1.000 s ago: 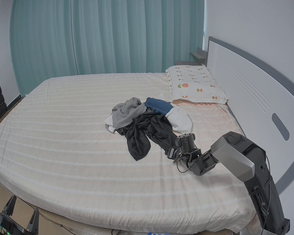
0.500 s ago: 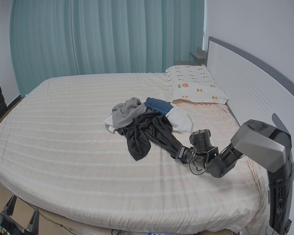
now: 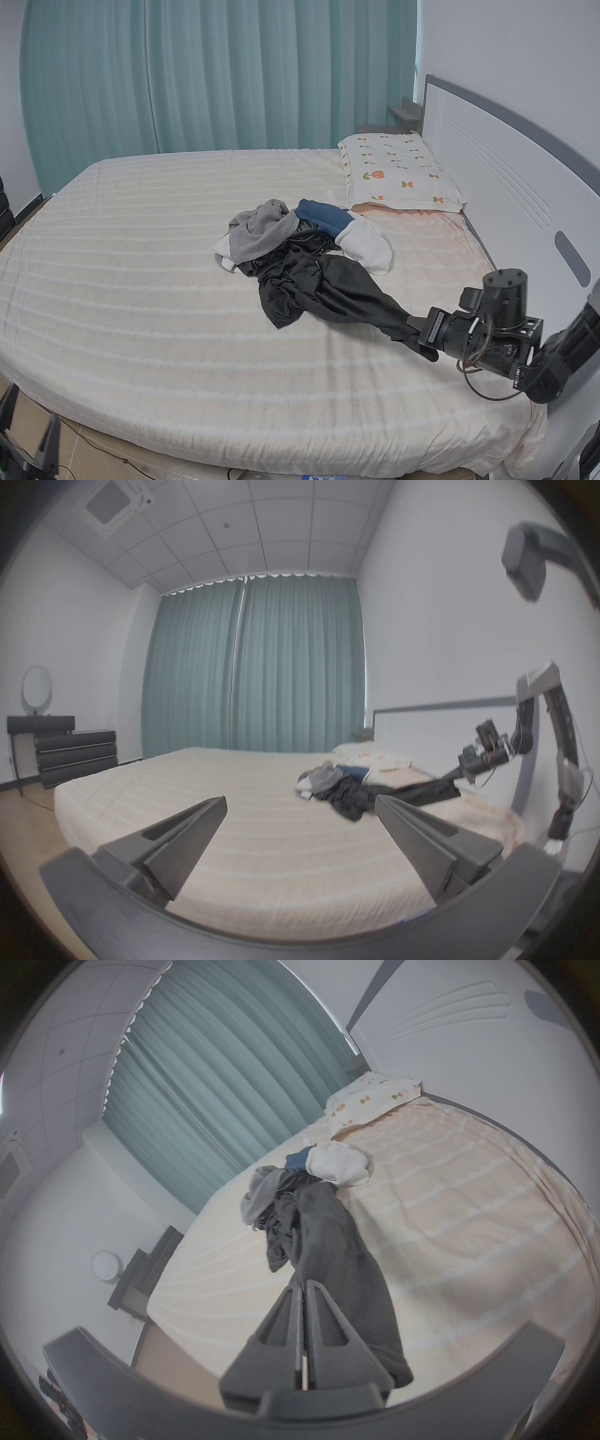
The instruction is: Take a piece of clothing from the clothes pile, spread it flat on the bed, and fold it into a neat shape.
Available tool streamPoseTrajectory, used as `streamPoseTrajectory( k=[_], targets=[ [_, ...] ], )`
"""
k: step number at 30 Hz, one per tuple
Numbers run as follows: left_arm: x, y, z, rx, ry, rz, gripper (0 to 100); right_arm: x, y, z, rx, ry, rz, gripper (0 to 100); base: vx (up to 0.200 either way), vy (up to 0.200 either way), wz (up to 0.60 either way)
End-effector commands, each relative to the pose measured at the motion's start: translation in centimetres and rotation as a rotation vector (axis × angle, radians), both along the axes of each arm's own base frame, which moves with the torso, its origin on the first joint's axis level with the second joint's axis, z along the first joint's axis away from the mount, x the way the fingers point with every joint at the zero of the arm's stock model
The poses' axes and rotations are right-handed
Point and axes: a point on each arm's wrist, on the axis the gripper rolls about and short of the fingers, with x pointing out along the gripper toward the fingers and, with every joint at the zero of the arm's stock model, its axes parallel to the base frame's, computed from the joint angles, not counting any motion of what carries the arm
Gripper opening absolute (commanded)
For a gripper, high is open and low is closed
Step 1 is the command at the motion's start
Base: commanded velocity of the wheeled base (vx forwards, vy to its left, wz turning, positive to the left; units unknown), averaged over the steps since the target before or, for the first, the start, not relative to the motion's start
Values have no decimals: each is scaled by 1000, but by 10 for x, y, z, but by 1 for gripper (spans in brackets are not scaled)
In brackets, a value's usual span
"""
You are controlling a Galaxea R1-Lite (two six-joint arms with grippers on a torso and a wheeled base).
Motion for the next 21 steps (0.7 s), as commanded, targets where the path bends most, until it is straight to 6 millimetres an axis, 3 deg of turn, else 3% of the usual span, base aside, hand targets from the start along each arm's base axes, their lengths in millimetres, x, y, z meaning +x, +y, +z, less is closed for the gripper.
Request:
streamPoseTrajectory(
  k=[1, 5, 7, 10, 14, 21],
  targets=[
    [14, -2, 108, -132, -12, -174, 100, -79, -16, 60, 135, -191, 123, 0, 0, 0, 0],
    [48, -6, 97, -31, 159, -235, 100, -85, -19, 84, 180, -285, 134, 0, 0, 0, 0],
    [61, -7, 96, -30, 217, -252, 100, -85, -19, 87, 181, -287, 134, 0, 0, 0, 0],
    [95, -12, 86, -20, 393, -307, 100, -83, -16, 100, 205, -322, 147, 0, 0, 0, 0],
    [116, -20, 81, -3, 484, -361, 100, -84, -12, 105, 217, -337, 158, 0, 0, 0, 0],
    [182, -53, 53, 46, 648, -452, 100, -83, -7, 120, 245, -379, 173, 0, 0, 0, 0]
  ],
)
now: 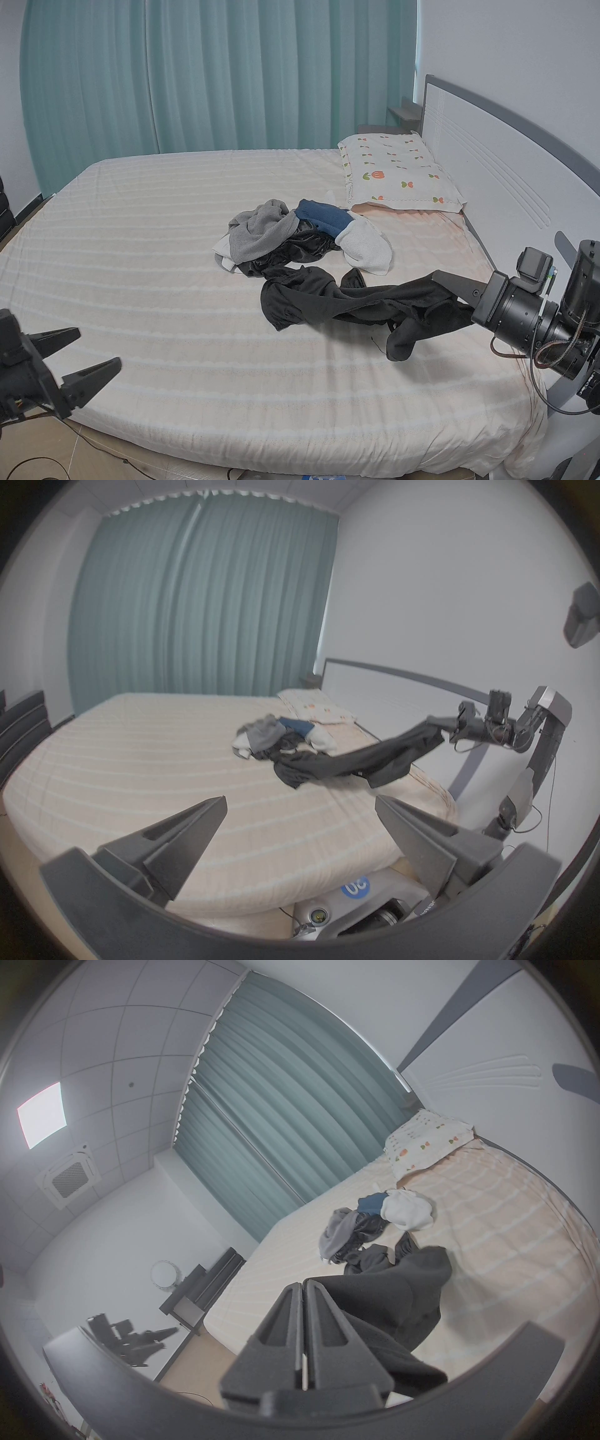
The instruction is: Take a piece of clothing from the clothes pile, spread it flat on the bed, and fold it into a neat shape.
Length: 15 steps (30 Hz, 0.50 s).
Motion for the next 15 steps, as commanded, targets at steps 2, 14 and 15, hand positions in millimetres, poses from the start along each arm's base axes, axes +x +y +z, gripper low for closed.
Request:
streamPoseTrajectory(
  k=[2, 14, 15],
  targets=[
    [88, -45, -41, 81, 249, -127, 100, -6, 3, 29, 54, -80, 29, 0, 0, 0, 0],
    [152, -132, -96, 28, 226, -72, 100, -14, 2, 5, -9, 3, 48, 0, 0, 0, 0],
    [153, -133, -97, 28, 224, -72, 100, -14, 2, 5, -8, 4, 48, 0, 0, 0, 0]
  ],
)
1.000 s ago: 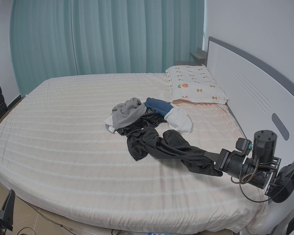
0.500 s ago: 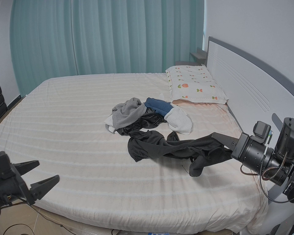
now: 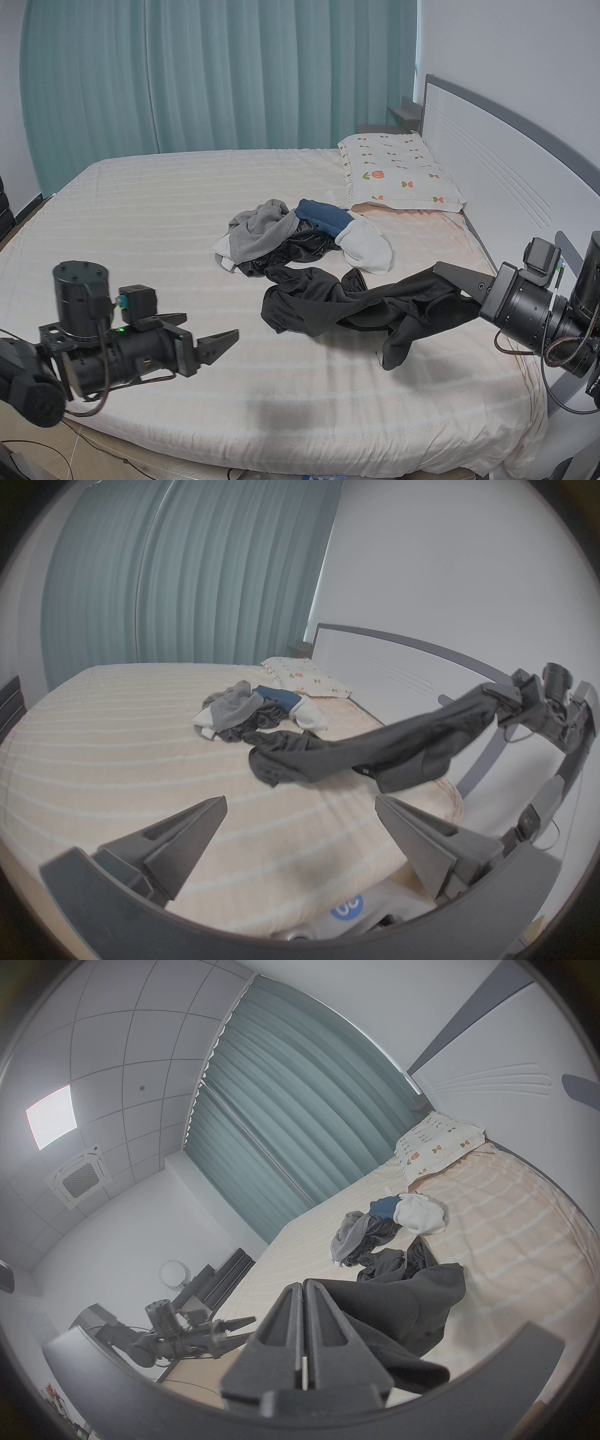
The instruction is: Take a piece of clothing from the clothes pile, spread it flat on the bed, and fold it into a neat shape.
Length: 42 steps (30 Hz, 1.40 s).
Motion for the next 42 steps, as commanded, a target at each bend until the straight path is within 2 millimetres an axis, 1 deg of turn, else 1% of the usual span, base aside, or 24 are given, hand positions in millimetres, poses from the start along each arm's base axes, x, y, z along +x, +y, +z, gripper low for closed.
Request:
streamPoseTrajectory(
  k=[1, 2, 3, 4, 7, 8, 9, 11, 13, 16, 17, 20, 24, 30, 34, 38, 42],
  targets=[
    [37, -60, -56, 30, 80, -7, 100, -6, -1, -9, -25, 30, 15, 0, 0, 0, 0],
    [37, -60, -56, 30, 80, -7, 100, -6, -1, -9, -25, 30, 15, 0, 0, 0, 0],
    [47, -70, -58, 9, 55, -10, 100, -7, -1, -8, -21, 26, 15, 0, 0, 0, 0],
    [52, -74, -58, -5, 41, -12, 100, -8, 1, -7, -20, 22, 23, 0, 0, 0, 0],
    [66, -84, -65, -16, 19, -12, 100, -14, 2, -4, -11, 10, 46, 0, 0, 0, 0],
    [74, -90, -70, -25, 1, -12, 100, -15, 3, -4, -11, 10, 53, 0, 0, 0, 0],
    [76, -91, -71, -29, -4, -12, 100, -16, 3, -4, -11, 10, 55, 0, 0, 0, 0],
    [87, -99, -75, -48, -32, -12, 100, -16, 4, -4, -12, 7, 61, 0, 0, 0, 0],
    [93, -103, -79, -51, -34, -11, 100, -16, 4, -3, -12, 7, 59, 0, 0, 0, 0],
    [99, -106, -88, -40, -24, -13, 100, -15, 5, -3, -13, 8, 61, 0, 0, 0, 0],
    [99, -106, -88, -40, -24, -13, 100, -15, 5, -3, -13, 8, 61, 0, 0, 0, 0],
    [109, -113, -95, -47, -33, -13, 100, -15, 6, -3, -13, 6, 61, 0, 0, 0, 0],
    [112, -115, -97, -53, -40, -14, 100, -13, 7, 1, -6, -6, 63, 0, 0, 0, 0],
    [103, -110, -100, -40, -11, -28, 100, -8, 9, 4, -1, -12, 55, 0, 0, 0, 0],
    [97, -106, -96, -40, -7, -42, 100, -2, 9, 4, -2, -10, 52, 0, 0, 0, 0],
    [102, -110, -94, -50, -24, -48, 100, 1, 13, 6, 0, -15, 56, 0, 0, 0, 0],
    [104, -113, -91, -53, -41, -54, 100, 1, 15, 18, 26, -50, 61, 0, 0, 0, 0]
  ],
)
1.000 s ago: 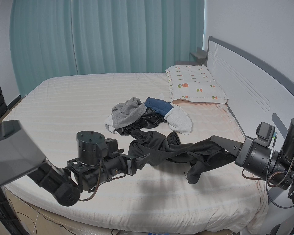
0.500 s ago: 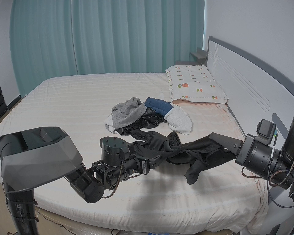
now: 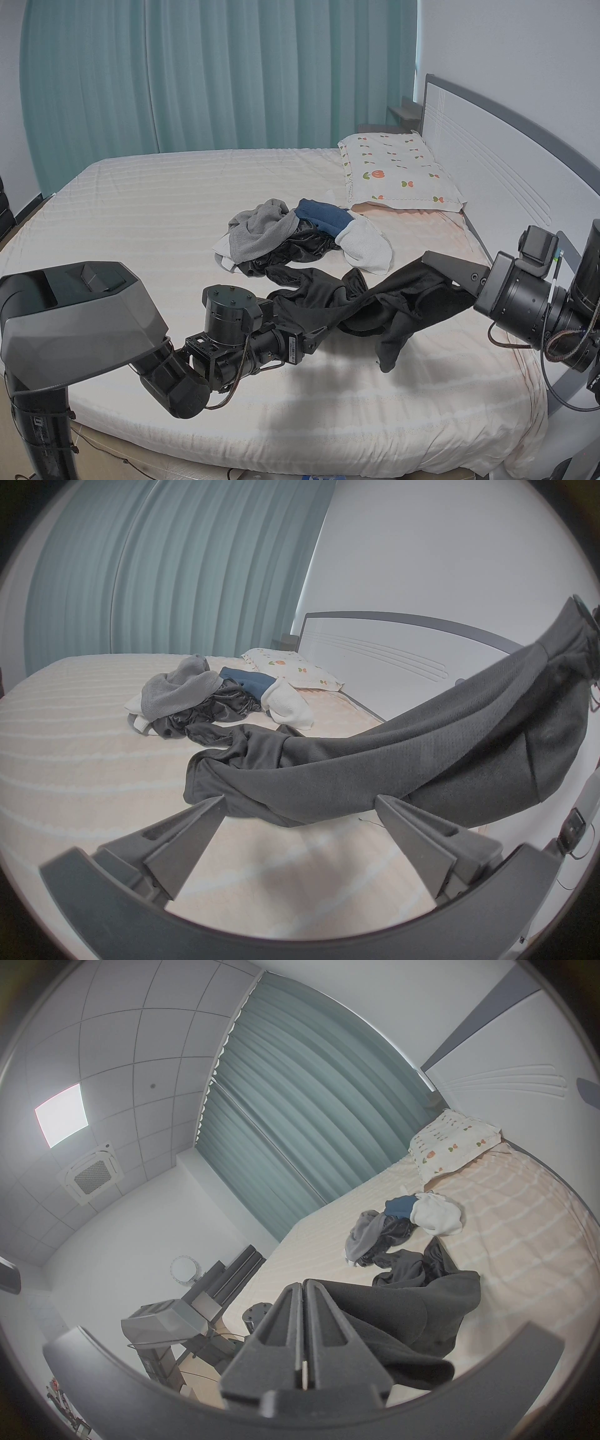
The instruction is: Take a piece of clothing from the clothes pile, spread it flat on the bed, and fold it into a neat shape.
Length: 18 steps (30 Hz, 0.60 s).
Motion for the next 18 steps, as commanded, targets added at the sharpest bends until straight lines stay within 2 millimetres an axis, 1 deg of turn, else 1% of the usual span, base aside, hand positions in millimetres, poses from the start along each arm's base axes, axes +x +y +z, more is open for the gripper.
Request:
streamPoseTrajectory(
  k=[1, 2, 6, 10, 11, 14, 16, 18],
  targets=[
    [3, -3, 7, -15, -26, -3, 100, 1, 3, 8, 18, -23, 7, 0, 0, 0, 0],
    [3, -3, 8, -16, -29, -2, 100, 1, 3, 9, 19, -24, 7, 0, 0, 0, 0],
    [20, -14, 0, -34, -61, 10, 100, -15, 9, 9, 23, -27, 78, 0, 0, 0, 0],
    [28, -18, -3, -39, -82, 10, 100, -19, 9, 14, 23, -31, 87, 0, 0, 0, 0],
    [29, -19, -4, -36, -79, 10, 100, -20, 7, 22, 39, -51, 80, 0, 0, 0, 0],
    [31, -19, -14, -27, -66, 13, 100, -16, 2, 34, 68, -91, 57, 0, 0, 0, 0],
    [36, -21, -22, -27, -62, 17, 100, -12, -2, 43, 88, -117, 46, 0, 0, 0, 0],
    [40, -24, -25, -33, -64, 21, 100, -10, -6, 52, 103, -142, 52, 0, 0, 0, 0]
  ],
)
